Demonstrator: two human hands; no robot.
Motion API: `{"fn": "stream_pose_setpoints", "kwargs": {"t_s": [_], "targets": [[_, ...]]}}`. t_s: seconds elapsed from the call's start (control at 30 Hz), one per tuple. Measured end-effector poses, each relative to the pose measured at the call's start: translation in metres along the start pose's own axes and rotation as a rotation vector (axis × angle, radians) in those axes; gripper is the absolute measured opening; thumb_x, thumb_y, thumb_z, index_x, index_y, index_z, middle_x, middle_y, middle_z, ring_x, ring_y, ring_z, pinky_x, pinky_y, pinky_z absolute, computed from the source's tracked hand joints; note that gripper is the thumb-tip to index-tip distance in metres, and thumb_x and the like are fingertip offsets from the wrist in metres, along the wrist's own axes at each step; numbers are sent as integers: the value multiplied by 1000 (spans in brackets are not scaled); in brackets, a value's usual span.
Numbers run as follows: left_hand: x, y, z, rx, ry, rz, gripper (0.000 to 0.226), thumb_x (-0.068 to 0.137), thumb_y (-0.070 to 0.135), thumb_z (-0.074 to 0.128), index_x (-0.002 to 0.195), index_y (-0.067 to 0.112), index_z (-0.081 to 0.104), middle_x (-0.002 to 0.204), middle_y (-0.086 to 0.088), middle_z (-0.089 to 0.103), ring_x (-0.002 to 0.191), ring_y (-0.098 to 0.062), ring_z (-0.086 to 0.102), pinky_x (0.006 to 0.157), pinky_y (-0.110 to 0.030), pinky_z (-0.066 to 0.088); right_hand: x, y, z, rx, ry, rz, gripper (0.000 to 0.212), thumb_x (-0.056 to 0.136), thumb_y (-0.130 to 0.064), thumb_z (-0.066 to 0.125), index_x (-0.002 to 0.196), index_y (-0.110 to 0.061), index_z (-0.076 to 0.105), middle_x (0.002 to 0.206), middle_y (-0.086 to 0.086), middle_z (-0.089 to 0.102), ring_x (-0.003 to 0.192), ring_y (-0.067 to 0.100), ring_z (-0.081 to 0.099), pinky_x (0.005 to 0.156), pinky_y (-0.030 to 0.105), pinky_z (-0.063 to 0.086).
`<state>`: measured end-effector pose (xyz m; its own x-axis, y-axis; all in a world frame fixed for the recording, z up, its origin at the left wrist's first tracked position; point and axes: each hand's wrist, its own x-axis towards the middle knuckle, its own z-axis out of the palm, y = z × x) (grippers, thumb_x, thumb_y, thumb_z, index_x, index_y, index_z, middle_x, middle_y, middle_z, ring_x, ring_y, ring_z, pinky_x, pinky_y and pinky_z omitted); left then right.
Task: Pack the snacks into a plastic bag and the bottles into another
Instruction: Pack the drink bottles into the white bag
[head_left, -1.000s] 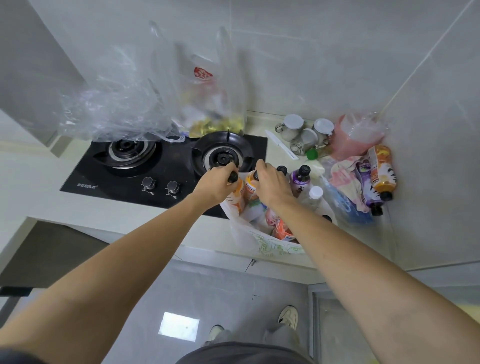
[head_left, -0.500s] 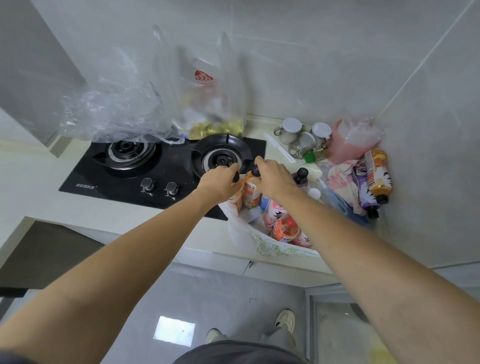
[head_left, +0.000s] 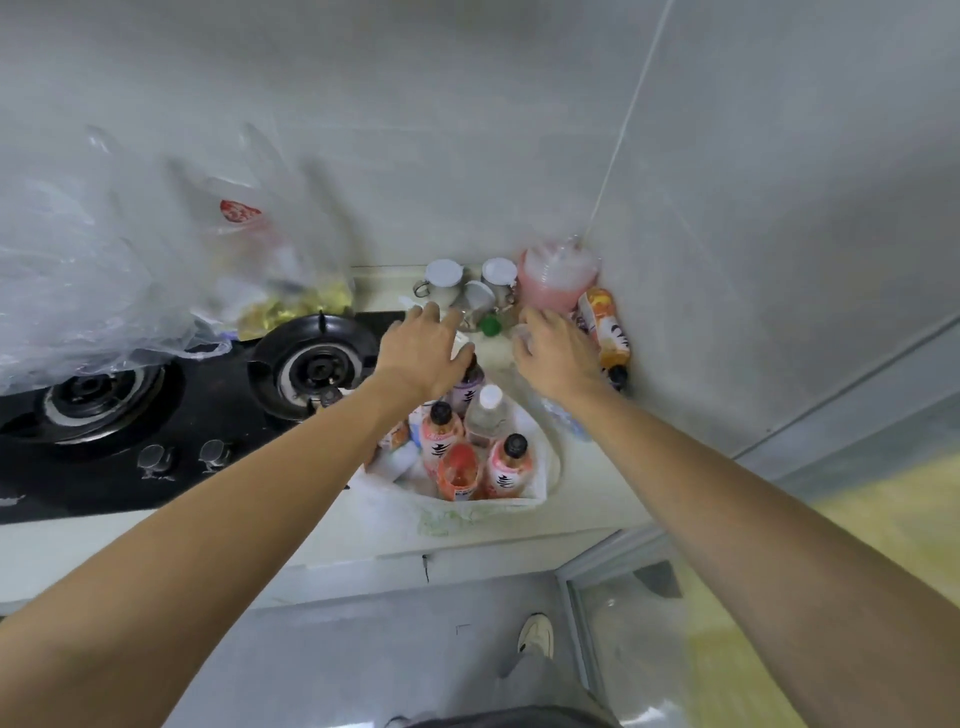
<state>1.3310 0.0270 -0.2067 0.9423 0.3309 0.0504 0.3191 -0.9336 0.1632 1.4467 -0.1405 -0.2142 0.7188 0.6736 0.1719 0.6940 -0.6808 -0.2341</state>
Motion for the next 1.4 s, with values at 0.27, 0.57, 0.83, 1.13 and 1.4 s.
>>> {"fn": "stream_pose_setpoints", "kwargs": {"t_s": [0.27, 0.57, 0.83, 1.13, 1.4], "targets": [[74, 96, 47, -64, -178, 22, 51, 100, 44, 47, 144, 19, 43, 147, -12, 46, 129, -36, 51, 89, -47, 50, 18, 138, 22, -39, -119, 271, 49, 95, -33, 57, 137, -9, 52, 139, 20, 53, 125, 42, 51, 102, 47, 47], [112, 138, 124, -193, -375, -56, 49, 102, 38, 48, 144, 13, 44, 128, -14, 57, 118, -36, 58, 90, -42, 47, 53, 183, 53, 41, -201, 319, 52, 93, -31, 60, 137, -6, 50, 127, 24, 54, 119, 42, 53, 100, 46, 48], [127, 173, 195, -479, -474, -13, 29, 99, 30, 56, 119, 12, 68, 109, -13, 69, 101, -32, 65, 83, -36, 51, 78, 192, 70, -5, -207, 319, 66, 95, -30, 63, 148, -2, 36, 132, 26, 52, 119, 45, 56, 97, 47, 48], [137, 203, 240, -643, -428, -274, 73, 66, 64, 76, 108, 8, 58, 97, -5, 62, 91, -23, 62, 65, -32, 38, 84, 199, 75, -25, -225, 300, 70, 94, -33, 66, 148, -1, 37, 134, 26, 54, 119, 44, 58, 95, 46, 48], [136, 216, 240, -643, -339, -362, 80, 69, 59, 78, 121, 9, 43, 110, -8, 56, 100, -30, 61, 69, -36, 41, 79, 199, 77, -6, -265, 299, 86, 87, -40, 76, 151, -3, 31, 138, 26, 47, 121, 44, 55, 95, 48, 49]]}}
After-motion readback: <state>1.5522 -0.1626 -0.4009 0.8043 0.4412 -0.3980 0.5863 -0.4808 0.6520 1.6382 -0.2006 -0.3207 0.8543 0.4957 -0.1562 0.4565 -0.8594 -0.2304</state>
